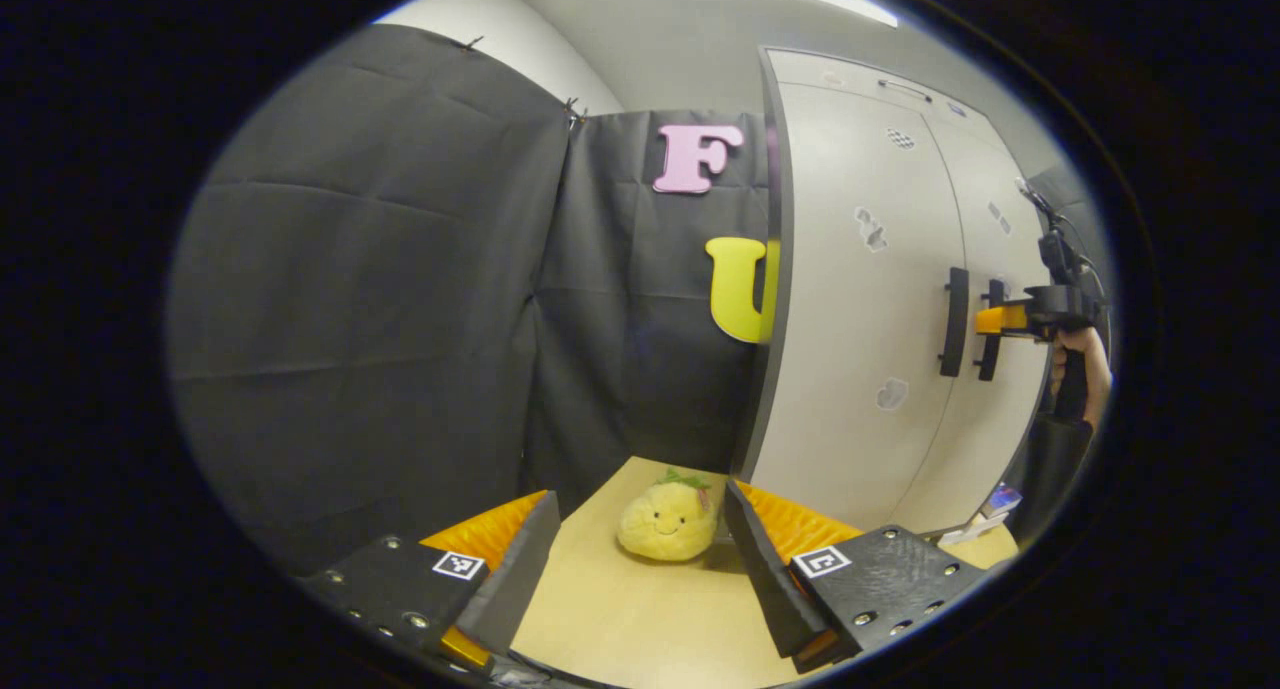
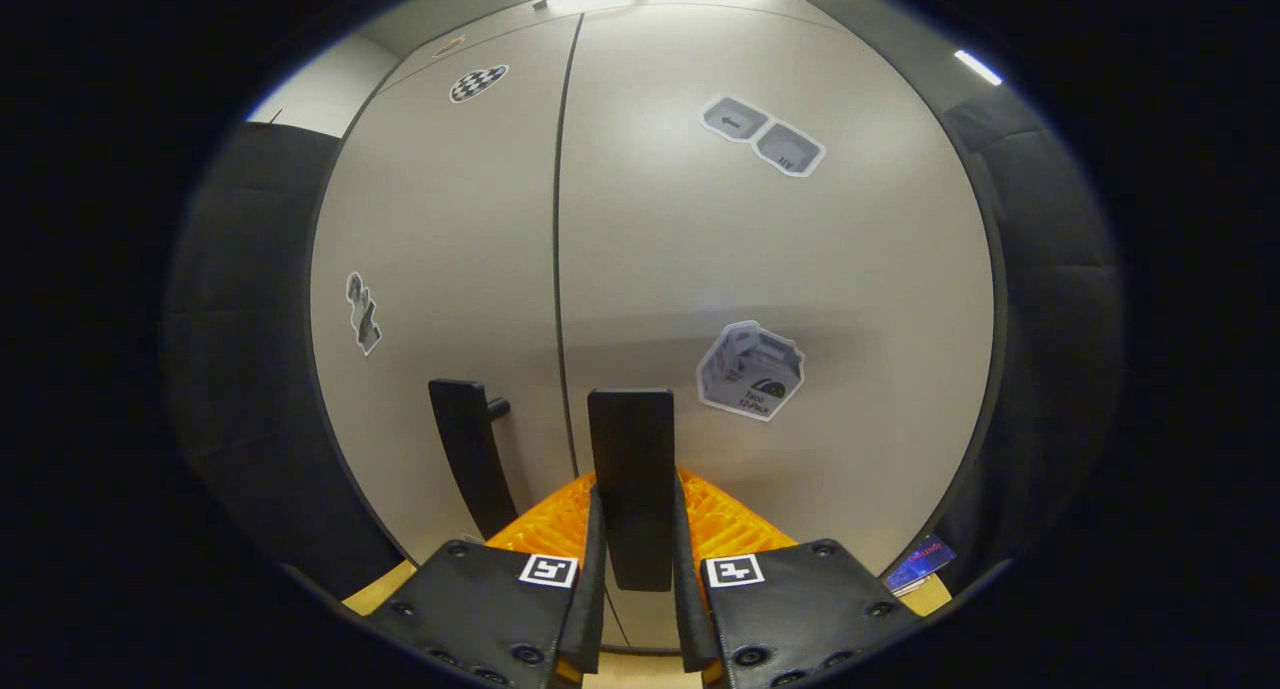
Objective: Open the right door of the double-door shoe cabinet with the right hand, and open the left door with the left hand.
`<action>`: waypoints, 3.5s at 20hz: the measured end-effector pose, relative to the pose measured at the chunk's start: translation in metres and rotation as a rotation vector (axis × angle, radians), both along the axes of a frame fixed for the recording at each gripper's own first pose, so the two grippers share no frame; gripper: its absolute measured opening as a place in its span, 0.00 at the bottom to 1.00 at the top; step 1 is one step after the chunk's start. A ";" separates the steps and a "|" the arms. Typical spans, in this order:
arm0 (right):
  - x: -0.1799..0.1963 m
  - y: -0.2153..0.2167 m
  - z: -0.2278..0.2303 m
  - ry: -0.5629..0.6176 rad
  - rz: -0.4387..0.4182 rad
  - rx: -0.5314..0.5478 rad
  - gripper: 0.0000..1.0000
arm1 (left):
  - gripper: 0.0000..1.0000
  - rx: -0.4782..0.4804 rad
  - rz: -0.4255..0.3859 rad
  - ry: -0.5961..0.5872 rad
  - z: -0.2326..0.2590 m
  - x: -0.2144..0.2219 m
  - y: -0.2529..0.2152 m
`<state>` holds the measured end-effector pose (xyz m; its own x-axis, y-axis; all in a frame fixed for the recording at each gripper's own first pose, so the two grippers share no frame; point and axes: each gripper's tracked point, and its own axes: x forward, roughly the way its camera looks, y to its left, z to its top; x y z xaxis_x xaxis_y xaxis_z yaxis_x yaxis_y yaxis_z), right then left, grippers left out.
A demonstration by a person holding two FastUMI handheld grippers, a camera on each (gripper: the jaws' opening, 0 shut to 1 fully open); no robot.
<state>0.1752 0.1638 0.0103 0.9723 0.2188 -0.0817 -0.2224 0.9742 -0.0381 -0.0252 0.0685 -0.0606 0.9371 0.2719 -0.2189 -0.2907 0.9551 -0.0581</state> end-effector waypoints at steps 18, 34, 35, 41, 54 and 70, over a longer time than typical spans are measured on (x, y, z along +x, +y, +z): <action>-0.048 -0.012 -0.002 -0.002 0.172 0.006 0.06 | 0.95 0.021 -0.104 0.011 0.003 -0.014 -0.036; -0.110 -0.060 -0.002 -0.007 0.212 0.045 0.06 | 0.95 0.025 -0.182 0.036 -0.003 -0.021 -0.067; -0.111 -0.062 -0.003 -0.009 0.208 0.044 0.10 | 0.95 0.016 -0.195 0.039 -0.004 -0.022 -0.071; -0.119 -0.079 -0.003 0.013 0.161 0.070 0.06 | 0.95 0.015 -0.274 0.037 -0.005 -0.015 -0.087; -0.122 -0.117 0.003 -0.014 0.014 0.075 0.08 | 0.95 0.041 -0.418 0.059 -0.014 -0.007 -0.109; -0.112 -0.198 0.002 -0.073 -0.056 -0.037 0.04 | 0.94 0.048 -0.397 0.031 -0.005 0.009 -0.095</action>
<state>0.0631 -0.0341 0.0128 0.9867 0.1618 -0.0170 -0.1627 0.9827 -0.0880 -0.0166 -0.0263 -0.0655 0.9644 -0.0999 -0.2448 0.1010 0.9949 -0.0080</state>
